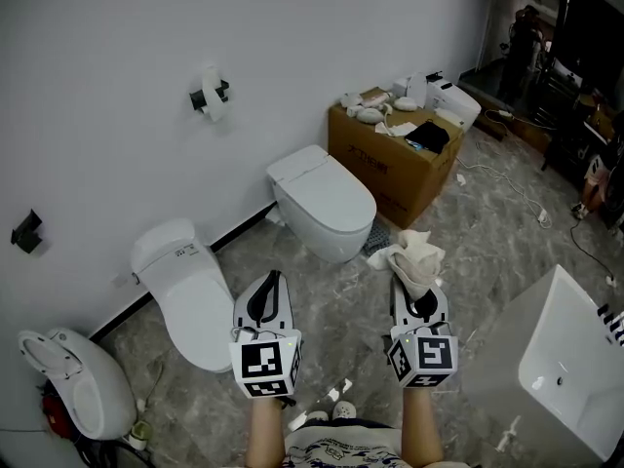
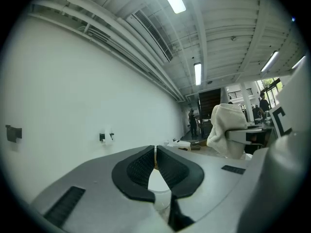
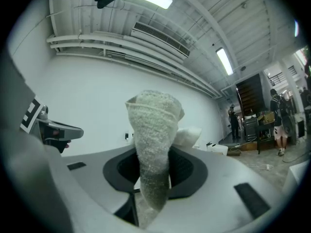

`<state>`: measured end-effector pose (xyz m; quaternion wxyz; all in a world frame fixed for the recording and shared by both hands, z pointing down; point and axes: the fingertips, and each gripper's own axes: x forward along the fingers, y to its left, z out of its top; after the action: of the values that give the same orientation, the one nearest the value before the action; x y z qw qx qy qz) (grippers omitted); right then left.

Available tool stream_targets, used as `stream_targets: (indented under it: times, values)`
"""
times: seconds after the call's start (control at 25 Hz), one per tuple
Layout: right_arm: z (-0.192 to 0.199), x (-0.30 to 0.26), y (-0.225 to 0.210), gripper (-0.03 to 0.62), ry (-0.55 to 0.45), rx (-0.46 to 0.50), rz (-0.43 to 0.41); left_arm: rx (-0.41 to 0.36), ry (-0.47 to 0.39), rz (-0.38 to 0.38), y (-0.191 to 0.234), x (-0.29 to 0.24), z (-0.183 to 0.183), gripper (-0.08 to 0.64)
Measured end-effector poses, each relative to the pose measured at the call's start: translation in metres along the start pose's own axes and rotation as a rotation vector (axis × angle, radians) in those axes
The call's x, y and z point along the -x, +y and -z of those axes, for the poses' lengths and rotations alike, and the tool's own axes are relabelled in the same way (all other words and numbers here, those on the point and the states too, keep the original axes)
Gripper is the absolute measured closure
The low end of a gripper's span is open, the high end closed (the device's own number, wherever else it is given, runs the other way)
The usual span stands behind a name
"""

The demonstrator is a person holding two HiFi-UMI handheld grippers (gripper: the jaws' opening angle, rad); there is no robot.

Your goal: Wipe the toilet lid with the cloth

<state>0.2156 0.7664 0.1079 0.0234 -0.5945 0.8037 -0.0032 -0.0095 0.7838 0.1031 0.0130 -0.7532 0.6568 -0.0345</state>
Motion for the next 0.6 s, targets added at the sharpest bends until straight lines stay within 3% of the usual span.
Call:
stream_targets:
  times: [0.6]
  values:
    - [0.021,-0.015,-0.031,0.482,0.034,-0.025,-0.027,0.003,0.038,-0.041,-0.021,-0.018,0.014,0.545]
